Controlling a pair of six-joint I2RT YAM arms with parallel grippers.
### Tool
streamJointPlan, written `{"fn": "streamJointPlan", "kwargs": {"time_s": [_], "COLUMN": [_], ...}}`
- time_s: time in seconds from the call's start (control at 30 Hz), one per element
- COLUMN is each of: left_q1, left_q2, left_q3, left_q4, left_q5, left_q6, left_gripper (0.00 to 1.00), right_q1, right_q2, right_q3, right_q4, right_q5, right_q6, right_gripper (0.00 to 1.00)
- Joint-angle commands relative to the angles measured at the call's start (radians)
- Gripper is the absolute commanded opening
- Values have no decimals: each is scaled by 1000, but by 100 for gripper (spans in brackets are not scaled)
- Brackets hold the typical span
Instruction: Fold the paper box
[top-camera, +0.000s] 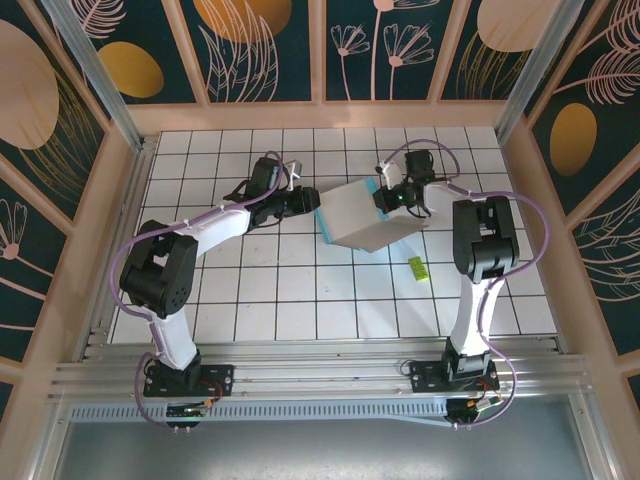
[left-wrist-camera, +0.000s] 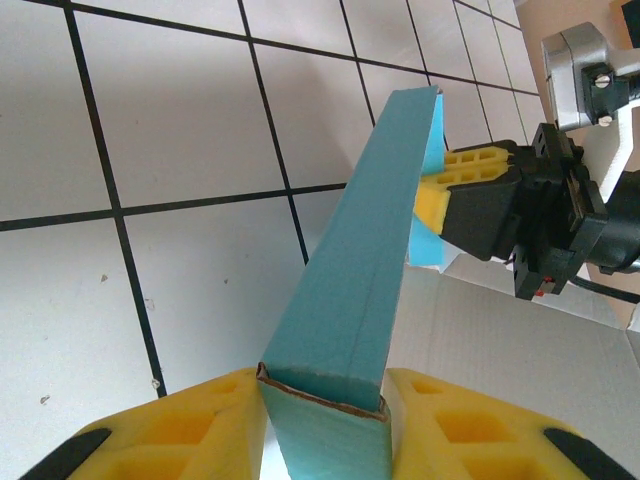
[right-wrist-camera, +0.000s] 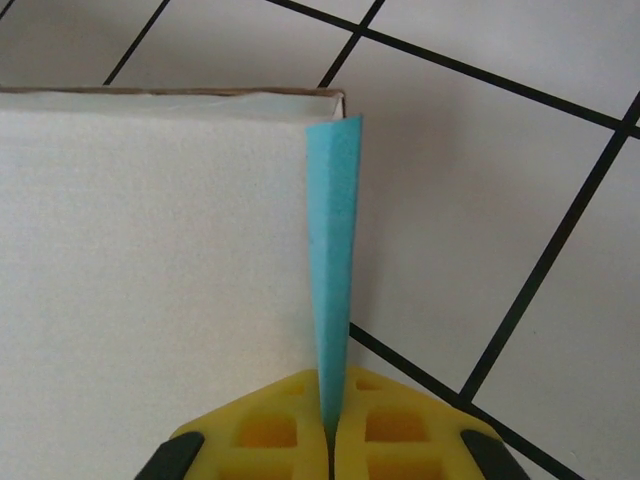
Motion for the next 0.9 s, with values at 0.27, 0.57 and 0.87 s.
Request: {"fn": "streamJointPlan", "kwargs": {"time_s": [0.27,0.57,0.87], "left_q1": [-6,-6,-6], "left_q2": [14,14,7], "left_q3": [7,9,6], "left_q4": [10,9,-1], "left_q5": [18,16,11], "left_q6": [8,7,17], "left_gripper": [36,36,36], "right_q1": [95,105,105], "right_q2": [27,68,127], "right_q3": [31,104,171], "right_q4": [-71,-73,-83], "right_q5": [328,241,187], "right_q6": [-85,-19,18], "right_gripper": [12,20,0]}}
